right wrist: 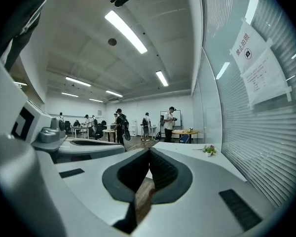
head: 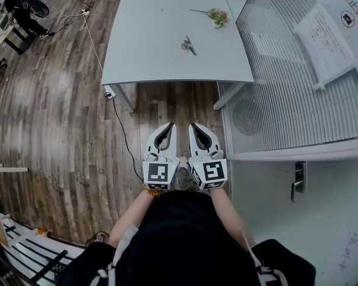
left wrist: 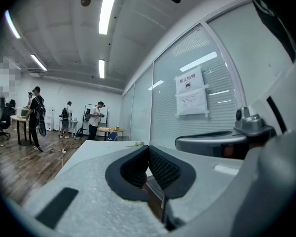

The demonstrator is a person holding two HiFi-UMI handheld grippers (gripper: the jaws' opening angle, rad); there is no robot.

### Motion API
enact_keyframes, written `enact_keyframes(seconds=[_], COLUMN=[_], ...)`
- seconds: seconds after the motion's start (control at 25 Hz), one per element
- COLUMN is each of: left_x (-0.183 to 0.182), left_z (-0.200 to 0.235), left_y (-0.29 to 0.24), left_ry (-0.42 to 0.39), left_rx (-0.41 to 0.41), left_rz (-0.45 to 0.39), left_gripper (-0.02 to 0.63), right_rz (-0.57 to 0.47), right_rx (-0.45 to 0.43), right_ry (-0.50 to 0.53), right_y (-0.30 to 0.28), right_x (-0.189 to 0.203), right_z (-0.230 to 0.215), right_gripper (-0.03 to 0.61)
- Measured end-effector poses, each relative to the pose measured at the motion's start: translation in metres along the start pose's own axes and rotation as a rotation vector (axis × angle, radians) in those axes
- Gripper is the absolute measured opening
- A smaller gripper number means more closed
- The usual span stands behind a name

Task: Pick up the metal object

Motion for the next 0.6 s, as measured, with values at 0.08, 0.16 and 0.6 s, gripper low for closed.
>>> enact_keyframes(seconds=[0.08, 0.16, 0.6], left_x=[0.0, -0.001, -0.004], left_z=[0.003, 0.007, -0.005], left_y=[-0.016, -0.033, -0.106], left_ry=[-0.012, -0.011, -0.047], left_rx=[-0.012, -0.032, -0.068], left_rz=[0.008, 0.014, 0.054], left_gripper=[0.006, 0.006, 0.006], right_rz=[-0.006, -0.013, 0.035], right_rx=[-0.011, -0.021, -0.062], right_ry=[-0.003, -0.005, -0.027], right_y=[-0.011, -0.021, -0.061], right_x=[-0.002, -0.004, 0.019], right_z=[-0.013, -0.027, -0.104], right_gripper=[0.0, 0.0, 0.0])
Point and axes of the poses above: the fingertips, and each gripper's own axes: y backward along the fingers, z to its left, x out of its underside, the point moved 3 cm from there along y, backward along the fingers, and after that the axes turned 5 degrees about x, right-handed, at the moved point
